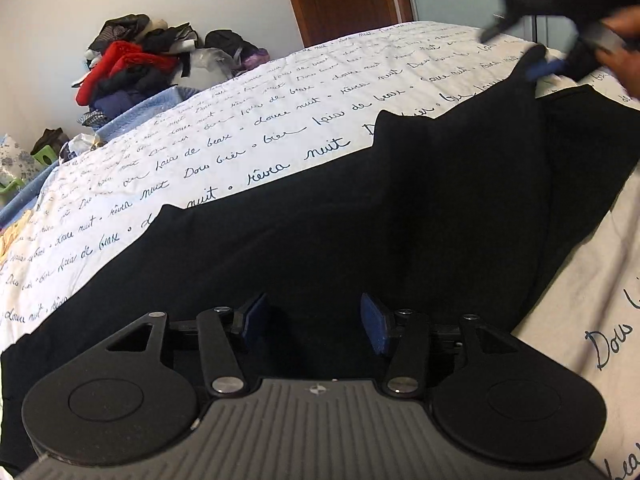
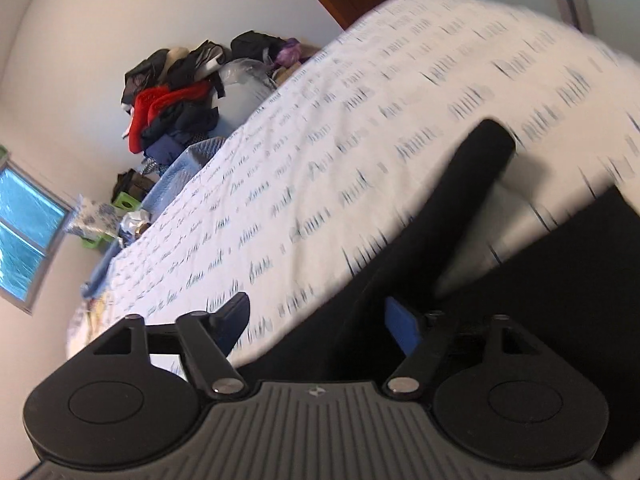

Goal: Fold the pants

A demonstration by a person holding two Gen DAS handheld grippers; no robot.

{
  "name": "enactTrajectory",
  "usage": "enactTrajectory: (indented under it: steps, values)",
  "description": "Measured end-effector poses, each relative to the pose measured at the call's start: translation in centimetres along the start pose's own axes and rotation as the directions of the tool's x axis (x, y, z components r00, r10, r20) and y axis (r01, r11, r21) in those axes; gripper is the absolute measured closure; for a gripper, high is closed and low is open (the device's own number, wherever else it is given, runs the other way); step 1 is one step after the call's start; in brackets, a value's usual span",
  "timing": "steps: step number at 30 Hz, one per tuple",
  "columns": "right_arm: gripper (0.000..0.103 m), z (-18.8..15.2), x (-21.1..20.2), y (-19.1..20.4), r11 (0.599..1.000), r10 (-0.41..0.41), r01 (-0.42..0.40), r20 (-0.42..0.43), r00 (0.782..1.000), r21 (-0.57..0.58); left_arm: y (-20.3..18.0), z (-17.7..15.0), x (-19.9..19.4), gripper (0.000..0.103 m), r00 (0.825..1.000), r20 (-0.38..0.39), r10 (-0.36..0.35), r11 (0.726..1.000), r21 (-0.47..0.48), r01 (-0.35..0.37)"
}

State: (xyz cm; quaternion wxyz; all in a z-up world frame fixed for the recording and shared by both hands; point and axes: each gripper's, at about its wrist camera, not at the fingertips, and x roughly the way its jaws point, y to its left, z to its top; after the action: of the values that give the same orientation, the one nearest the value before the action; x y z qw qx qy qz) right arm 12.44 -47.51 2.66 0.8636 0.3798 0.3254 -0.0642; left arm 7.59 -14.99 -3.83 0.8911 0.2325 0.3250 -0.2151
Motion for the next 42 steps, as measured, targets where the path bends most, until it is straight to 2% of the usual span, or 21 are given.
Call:
enactTrajectory:
  steps: [3,6,8,11,13,16,18,21,25,33,35,37,38,40,41,42]
  values:
    - [0.028,1.9,2.9,2.4,0.995,0.014,-0.018,-0.043,0.999,-0.094,0.4,0.2,0.2,0.046,1.0,-0.006,-0.007,0.999,-0.032,0.007]
    - [0.028,2.7,4.8,3.2,0.986,-0.068,0.063,-0.031,0.997,-0.153,0.7,0.2,0.0,0.043,1.0,-0.011,-0.014,0.999,-0.051,0.013]
    - [0.028,2.9,3.3,2.7,0.989,-0.065,0.072,0.059,0.996,-0.128,1.0,0.0,-0.2,0.042,1.0,-0.009,-0.018,0.998,-0.062,0.017]
    - [0.028,2.5,-0.6,1.0,0.994,0.007,0.015,0.207,0.978,-0.105,1.5,0.0,-0.4,0.04,1.0,-0.004,-0.021,0.997,-0.069,0.021]
    - [0.028,2.5,-1.7,-0.3,0.997,-0.012,0.027,0.214,0.977,-0.067,1.6,0.0,-0.4,0.039,1.0,-0.004,-0.024,0.997,-0.075,0.024]
    - [0.028,2.1,-0.9,-2.9,0.999,-0.035,0.031,0.16,0.987,0.029,1.8,0.0,-0.3,0.037,1.0,-0.007,-0.029,0.995,-0.092,0.028]
    - [0.026,1.5,0.0,-4.7,0.993,-0.008,-0.006,0.117,0.993,0.12,1.9,-0.1,-0.4,0.035,1.0,-0.007,-0.027,0.995,-0.094,0.026]
    - [0.027,0.3,1.6,-6.6,0.967,0.081,-0.094,0.066,0.995,0.237,2.0,-0.1,-0.3,0.033,1.0,-0.01,-0.023,0.995,-0.097,0.022]
    - [0.026,-0.3,1.6,-6.5,0.941,0.203,-0.227,0.118,0.972,0.25,1.9,0.1,-0.3,0.032,1.0,-0.015,-0.016,0.995,-0.095,0.015]
    - [0.027,1.0,1.5,-6.3,0.929,0.267,-0.314,0.232,0.936,0.198,1.6,0.1,-0.3,0.03,1.0,-0.015,0.004,0.997,-0.083,-0.005]
    - [0.027,1.5,2.3,-6.4,0.93,0.262,-0.311,0.24,0.935,0.195,1.5,0.1,-0.3,0.03,1.0,-0.015,0.009,0.997,-0.077,-0.01]
    - [0.028,2.0,3.3,-6.3,0.947,0.212,-0.258,0.231,0.949,0.191,1.4,0.2,-0.3,0.03,1.0,-0.015,0.012,0.997,-0.072,-0.013]
    - [0.029,2.2,3.9,-6.2,0.956,0.179,-0.223,0.223,0.958,0.189,1.4,0.3,-0.4,0.031,1.0,-0.013,0.009,0.997,-0.074,-0.009]
    - [0.042,2.5,5.0,-6.2,0.967,0.129,-0.17,0.209,0.969,0.192,1.7,0.6,-0.6,0.033,1.0,-0.01,-0.012,0.995,-0.094,0.011]
    - [0.055,2.5,5.2,-6.2,0.971,0.105,-0.144,0.204,0.973,0.191,1.9,0.7,-0.7,0.033,1.0,-0.008,-0.028,0.994,-0.108,0.027]
    - [0.073,2.6,5.3,-6.1,0.975,0.075,-0.115,0.202,0.977,0.19,2.0,0.9,-0.9,0.033,0.999,-0.003,-0.043,0.992,-0.121,0.042]
